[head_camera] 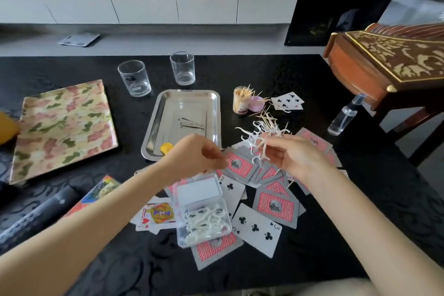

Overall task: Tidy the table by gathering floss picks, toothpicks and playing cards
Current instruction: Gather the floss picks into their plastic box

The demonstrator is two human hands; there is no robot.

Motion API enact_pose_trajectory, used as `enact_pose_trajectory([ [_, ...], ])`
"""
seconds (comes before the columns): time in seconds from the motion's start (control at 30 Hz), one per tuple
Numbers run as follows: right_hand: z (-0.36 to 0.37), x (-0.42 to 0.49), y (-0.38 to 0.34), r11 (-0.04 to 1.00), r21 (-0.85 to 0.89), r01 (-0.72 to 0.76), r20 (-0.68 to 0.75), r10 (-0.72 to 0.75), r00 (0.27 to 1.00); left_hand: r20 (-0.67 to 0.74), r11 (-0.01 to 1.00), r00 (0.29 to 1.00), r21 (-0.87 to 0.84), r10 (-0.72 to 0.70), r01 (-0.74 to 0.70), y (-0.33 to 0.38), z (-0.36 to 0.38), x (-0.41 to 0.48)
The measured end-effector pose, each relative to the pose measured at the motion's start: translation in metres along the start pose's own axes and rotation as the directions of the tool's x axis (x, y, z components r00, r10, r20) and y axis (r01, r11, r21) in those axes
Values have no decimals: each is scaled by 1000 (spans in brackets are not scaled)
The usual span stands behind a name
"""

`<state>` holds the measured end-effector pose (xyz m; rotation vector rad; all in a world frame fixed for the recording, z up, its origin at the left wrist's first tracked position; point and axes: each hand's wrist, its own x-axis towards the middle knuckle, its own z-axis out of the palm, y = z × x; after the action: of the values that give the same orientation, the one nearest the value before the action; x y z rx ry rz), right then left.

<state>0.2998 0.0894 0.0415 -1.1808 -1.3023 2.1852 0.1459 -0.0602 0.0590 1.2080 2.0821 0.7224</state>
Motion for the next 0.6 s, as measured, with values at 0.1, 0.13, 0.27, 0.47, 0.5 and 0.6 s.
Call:
enact_pose_trajectory([
  [0.1,8,-26,20,992,-80,-95,88,102,991,81,998,996,58,-23,18,-21,18,-39],
  [0.13,9,-32,26,986,-109,-122,107,134,985,81,996,996,88,-25,18,-27,24,-45],
  [0.27,19,-48,41,955,-246,-166,160,208,965,19,985,1000,174,-17,13,-45,39,-61],
  [0.47,38,-55,45,876,-446,-182,158,277,948,-146,977,989,212,34,-2,-51,29,-79],
  [0.5,41,-54,44,856,-485,-178,164,289,943,-206,978,978,209,30,14,-54,27,-82],
  [0.6,57,-53,44,755,-640,-141,180,326,928,-256,983,965,182,53,-5,-60,23,-90],
])
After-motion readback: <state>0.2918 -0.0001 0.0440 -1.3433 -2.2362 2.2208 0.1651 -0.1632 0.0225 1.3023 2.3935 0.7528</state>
